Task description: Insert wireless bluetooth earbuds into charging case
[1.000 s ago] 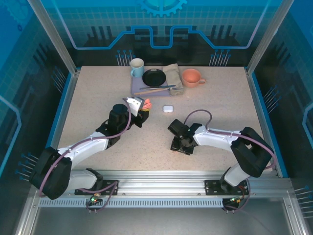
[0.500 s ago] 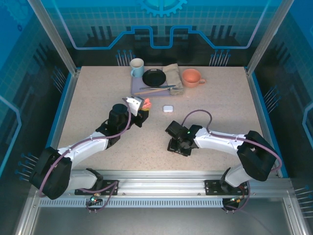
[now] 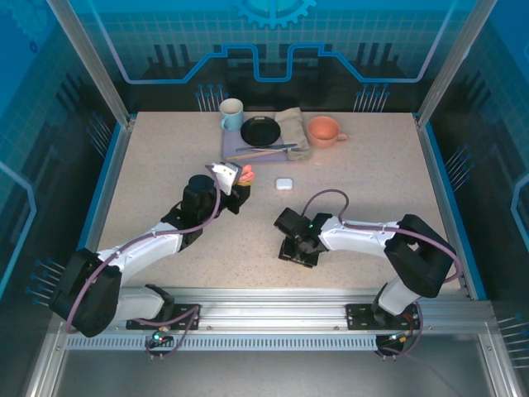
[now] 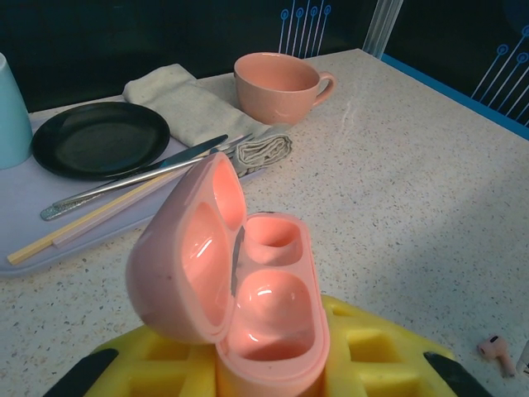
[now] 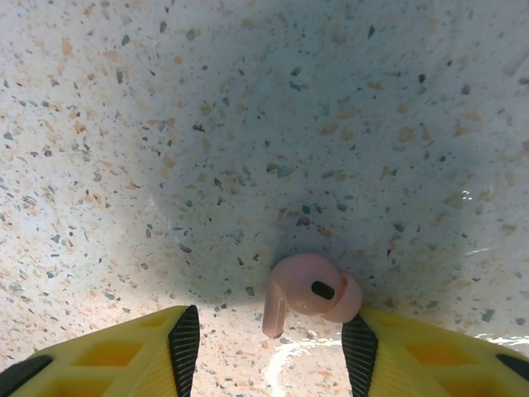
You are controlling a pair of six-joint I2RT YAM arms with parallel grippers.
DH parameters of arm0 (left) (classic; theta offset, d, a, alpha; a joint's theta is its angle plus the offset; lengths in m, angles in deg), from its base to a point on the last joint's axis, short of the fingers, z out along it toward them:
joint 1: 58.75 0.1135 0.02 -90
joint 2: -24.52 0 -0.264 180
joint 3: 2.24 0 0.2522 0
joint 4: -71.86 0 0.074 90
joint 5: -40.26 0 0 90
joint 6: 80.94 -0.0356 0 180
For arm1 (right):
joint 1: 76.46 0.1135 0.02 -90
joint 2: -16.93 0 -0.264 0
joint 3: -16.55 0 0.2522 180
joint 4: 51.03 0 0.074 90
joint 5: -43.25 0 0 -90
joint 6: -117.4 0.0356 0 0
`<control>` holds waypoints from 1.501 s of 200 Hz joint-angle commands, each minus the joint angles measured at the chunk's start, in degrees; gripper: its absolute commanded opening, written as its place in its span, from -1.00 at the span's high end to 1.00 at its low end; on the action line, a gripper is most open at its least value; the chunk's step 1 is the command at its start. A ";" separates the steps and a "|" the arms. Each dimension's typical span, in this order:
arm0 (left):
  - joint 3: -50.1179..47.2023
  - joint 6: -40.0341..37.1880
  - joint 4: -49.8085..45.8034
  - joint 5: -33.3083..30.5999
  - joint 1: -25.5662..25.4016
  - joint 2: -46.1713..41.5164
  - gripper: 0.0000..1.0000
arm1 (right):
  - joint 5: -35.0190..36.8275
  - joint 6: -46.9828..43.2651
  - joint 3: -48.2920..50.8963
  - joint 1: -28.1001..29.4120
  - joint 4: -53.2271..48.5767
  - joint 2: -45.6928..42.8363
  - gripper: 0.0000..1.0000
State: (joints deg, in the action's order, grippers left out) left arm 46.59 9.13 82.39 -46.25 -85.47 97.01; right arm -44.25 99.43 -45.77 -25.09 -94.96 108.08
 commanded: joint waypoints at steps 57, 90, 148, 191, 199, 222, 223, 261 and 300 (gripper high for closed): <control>0.21 0.88 2.07 1.50 0.65 -0.44 1.00 | 1.36 -3.42 -4.25 -2.79 -0.72 1.81 -0.03; 0.09 1.15 2.73 1.54 0.63 -0.14 1.00 | 1.61 -4.68 -5.26 -3.67 -1.71 1.60 -0.02; -0.22 1.24 3.08 1.74 0.74 -0.41 1.00 | 8.70 -9.23 -7.12 -2.26 -11.23 -1.74 -0.09; -0.66 1.08 3.39 1.44 1.02 -0.85 1.00 | 7.53 -12.26 -10.88 -1.76 -12.68 2.56 -0.23; -0.79 1.02 3.39 1.50 1.06 -1.00 1.00 | 7.15 -12.70 -11.51 -1.56 -12.54 3.59 -0.24; -1.06 1.24 3.48 1.44 1.35 -1.34 1.00 | 6.92 -13.77 -13.51 -0.72 -12.93 6.95 -0.24; -1.06 1.24 3.48 1.44 1.38 -1.36 1.00 | 6.95 -13.85 -13.59 -0.69 -13.00 7.03 -0.24; -1.45 1.24 3.56 1.53 1.67 -1.99 1.00 | 7.96 -13.25 -15.77 0.55 -14.91 10.65 -0.23; -1.93 1.42 3.83 1.70 2.05 -2.25 1.00 | 8.11 -11.92 -16.75 1.01 -15.53 12.91 -0.20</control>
State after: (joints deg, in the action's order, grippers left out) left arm 45.63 9.24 84.14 -45.81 -84.18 96.27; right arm -37.24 86.67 -60.92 -25.00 -107.86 119.12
